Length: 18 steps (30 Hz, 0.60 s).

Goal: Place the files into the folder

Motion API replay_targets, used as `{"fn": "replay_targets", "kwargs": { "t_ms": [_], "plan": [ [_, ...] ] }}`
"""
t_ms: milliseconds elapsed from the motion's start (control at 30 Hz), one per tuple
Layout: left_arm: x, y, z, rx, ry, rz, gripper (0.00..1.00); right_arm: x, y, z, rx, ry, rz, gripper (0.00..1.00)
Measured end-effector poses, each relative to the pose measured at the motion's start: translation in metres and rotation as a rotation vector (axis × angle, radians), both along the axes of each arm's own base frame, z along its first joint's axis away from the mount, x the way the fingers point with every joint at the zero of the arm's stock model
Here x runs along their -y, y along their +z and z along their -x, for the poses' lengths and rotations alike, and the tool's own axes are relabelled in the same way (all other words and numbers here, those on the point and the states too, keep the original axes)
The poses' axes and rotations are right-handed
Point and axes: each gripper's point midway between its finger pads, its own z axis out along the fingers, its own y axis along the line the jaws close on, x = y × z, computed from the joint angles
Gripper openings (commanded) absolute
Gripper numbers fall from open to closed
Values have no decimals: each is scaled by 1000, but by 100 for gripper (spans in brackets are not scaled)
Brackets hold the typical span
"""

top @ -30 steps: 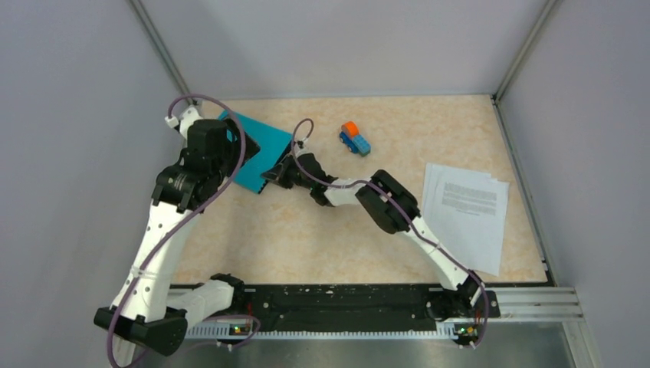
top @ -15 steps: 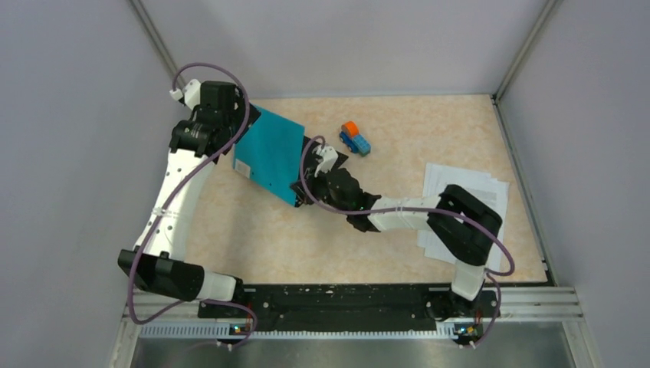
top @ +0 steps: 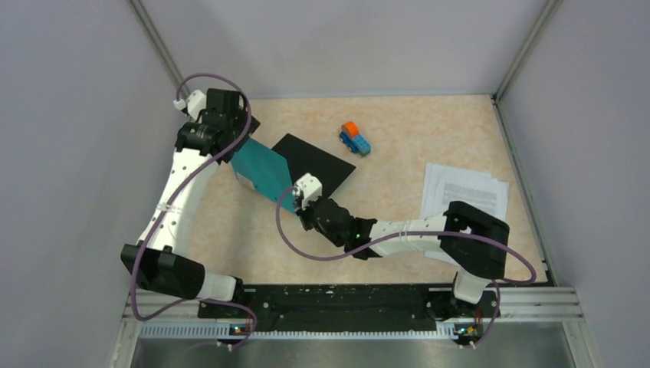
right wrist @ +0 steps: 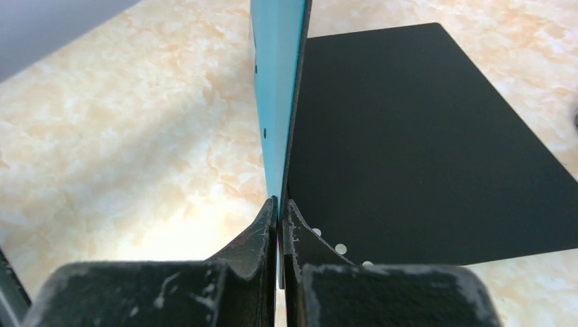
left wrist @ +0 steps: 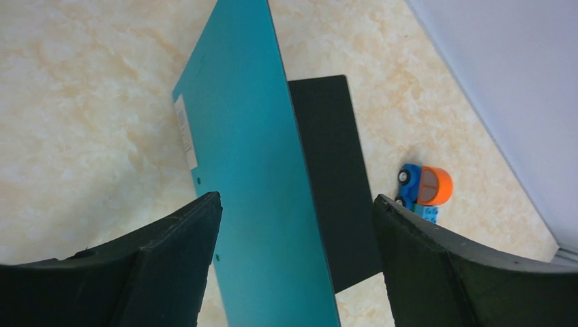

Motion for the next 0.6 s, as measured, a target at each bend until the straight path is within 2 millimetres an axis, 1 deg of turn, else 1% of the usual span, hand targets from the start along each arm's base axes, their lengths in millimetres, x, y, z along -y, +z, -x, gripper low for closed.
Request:
{"fn": "replay_targets", "kwargs": {
  "t_ms": [100,167,267,333,433,467,533,567,600],
  "plan": [
    [-3,-15,10,-38,5,-8,78,2,-2,4,38,-13,41,0],
    [-4,-22,15,-63,7,-17,71,2,-1,8,59,-13,59,0],
    [-7,-27,18,-76,12,-28,58,1,-1,14,82,-15,79,0],
    [-10,-31,23,-83,14,-38,47,1,-1,16,90,-19,86,0],
    [-13,-33,32,-84,13,-48,25,3,-3,18,96,-24,105,0],
    [-14,-32,35,-81,7,-55,17,3,-4,18,98,-24,111,8],
    [-16,-30,39,-75,-3,-65,0,3,-5,20,99,-24,118,33],
    [-17,-31,42,-77,-12,-75,0,4,-5,21,102,-24,124,46],
    [-19,-32,45,-84,-20,-91,0,4,-5,23,101,-23,131,57]
  ]
}}
